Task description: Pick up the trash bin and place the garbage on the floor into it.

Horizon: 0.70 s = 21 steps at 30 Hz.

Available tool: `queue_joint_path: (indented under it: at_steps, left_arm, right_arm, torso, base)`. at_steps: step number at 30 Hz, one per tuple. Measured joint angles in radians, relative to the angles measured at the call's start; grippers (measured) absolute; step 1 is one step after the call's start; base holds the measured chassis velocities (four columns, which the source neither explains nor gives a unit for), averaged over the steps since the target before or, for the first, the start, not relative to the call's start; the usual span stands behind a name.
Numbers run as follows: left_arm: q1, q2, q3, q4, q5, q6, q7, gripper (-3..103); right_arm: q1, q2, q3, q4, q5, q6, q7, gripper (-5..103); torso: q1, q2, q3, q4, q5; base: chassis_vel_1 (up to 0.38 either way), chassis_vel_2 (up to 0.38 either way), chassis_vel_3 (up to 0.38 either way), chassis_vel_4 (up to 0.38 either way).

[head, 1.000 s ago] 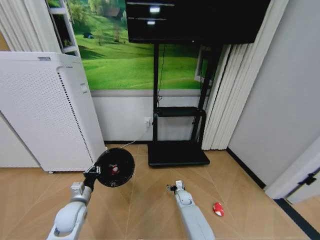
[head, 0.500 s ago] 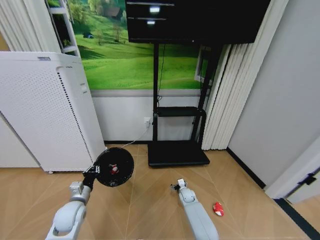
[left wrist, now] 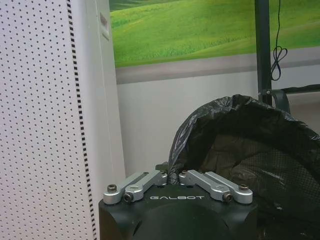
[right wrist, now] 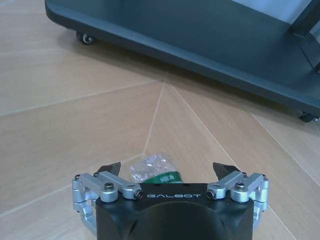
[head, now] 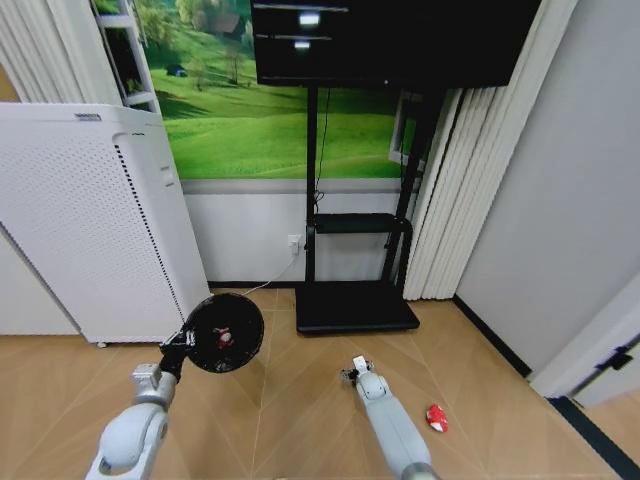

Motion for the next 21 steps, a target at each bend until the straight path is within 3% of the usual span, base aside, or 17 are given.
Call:
queue_joint_path:
  at_steps: [6,12,21]
  left_arm:
    - [-0.005,-0.018,0.027,0.016,-0.045,0.008,-0.020,4]
    - [0.000,-0.056,0.049,0.043,-0.011,0.006,-0.045,4]
    - [-0.028,-0.054,0.071,0.049,-0.023,0.000,-0.058,4]
  right_arm:
    - [-0.006,0.000,0.007,-0.009,-0.007,-0.013,0.017,100]
    - [-0.024,-0.005,0.007,0.010,-0.001,-0.019,0.023,100]
    - [-0.026,-0.013,0.007,0.008,-0.008,-0.035,0.013,100]
  torso:
    - [0.000,0.000,0.000,0.0000,-0.0001]
    - [0.000,0.000,0.000,0.0001,0.0001]
    - [0.000,0.000,0.000,-0.0001,0.0001]
  base:
    - [0.000,0.000,0.000,0.000]
    - [0.000,0.000,0.000,0.000]
    - [0.000,0.000,0.000,0.000]
